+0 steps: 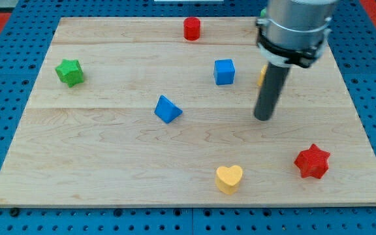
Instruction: Push the red circle closer to the blue cube
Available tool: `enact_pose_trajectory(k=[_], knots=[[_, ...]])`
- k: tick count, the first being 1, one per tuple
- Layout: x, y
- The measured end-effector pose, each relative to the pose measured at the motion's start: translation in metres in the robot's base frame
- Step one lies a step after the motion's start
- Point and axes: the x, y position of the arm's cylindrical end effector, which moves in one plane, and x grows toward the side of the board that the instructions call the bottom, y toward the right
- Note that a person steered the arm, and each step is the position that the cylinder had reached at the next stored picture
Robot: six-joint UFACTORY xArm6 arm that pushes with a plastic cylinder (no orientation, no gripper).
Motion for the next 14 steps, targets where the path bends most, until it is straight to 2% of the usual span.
enact_pose_trajectory(k=[2, 3, 5, 6, 8, 9, 11, 12, 13, 14], knots=[[-0.042, -0.133], [-0.091, -0.162], [-0.208, -0.146], [-0.240, -0.134], [-0.254, -0.040], [-0.243, -0.040], [-0.162, -0.059], [-0.140, -0.075], [-0.187, -0.084], [-0.210, -0.003]])
